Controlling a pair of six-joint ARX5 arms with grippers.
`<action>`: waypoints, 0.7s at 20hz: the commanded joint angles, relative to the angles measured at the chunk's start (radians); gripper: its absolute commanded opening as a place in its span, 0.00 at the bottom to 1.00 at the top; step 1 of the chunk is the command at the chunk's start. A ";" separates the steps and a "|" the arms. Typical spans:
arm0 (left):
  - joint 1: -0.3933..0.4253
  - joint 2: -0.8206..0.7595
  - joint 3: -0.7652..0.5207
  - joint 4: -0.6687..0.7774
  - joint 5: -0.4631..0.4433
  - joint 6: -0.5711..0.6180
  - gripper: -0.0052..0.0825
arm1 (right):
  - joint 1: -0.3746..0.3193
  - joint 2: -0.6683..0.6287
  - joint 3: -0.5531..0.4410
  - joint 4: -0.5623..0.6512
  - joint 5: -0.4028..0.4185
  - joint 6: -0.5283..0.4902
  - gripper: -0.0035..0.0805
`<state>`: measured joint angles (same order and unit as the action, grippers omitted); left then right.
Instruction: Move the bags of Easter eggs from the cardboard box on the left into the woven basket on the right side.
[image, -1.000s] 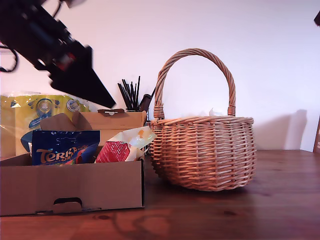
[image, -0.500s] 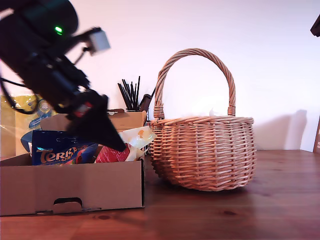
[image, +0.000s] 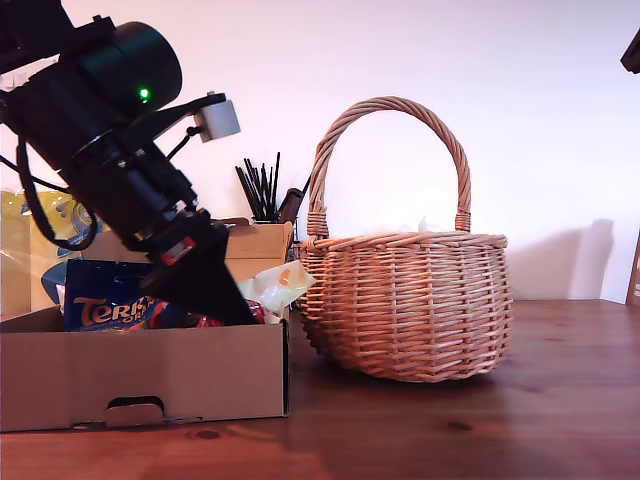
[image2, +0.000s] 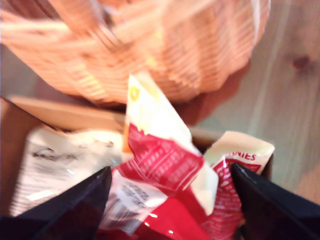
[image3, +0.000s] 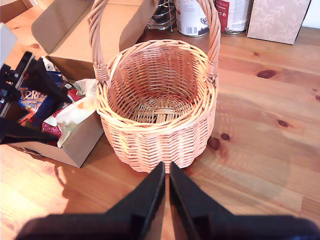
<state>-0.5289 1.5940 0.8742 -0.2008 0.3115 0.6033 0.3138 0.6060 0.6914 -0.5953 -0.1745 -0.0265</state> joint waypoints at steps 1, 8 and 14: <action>-0.003 0.034 -0.006 -0.026 -0.005 0.007 0.85 | -0.005 0.000 -0.006 0.006 -0.003 0.000 0.03; -0.003 0.080 -0.006 -0.022 -0.040 0.008 0.85 | -0.005 0.000 -0.006 0.006 -0.003 -0.001 0.03; -0.003 0.116 -0.006 -0.004 -0.053 0.007 0.77 | -0.005 0.000 -0.006 0.006 -0.005 -0.001 0.03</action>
<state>-0.5289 1.6585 0.9016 -0.1829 0.2714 0.6025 0.3138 0.6060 0.6914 -0.5949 -0.1749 -0.0265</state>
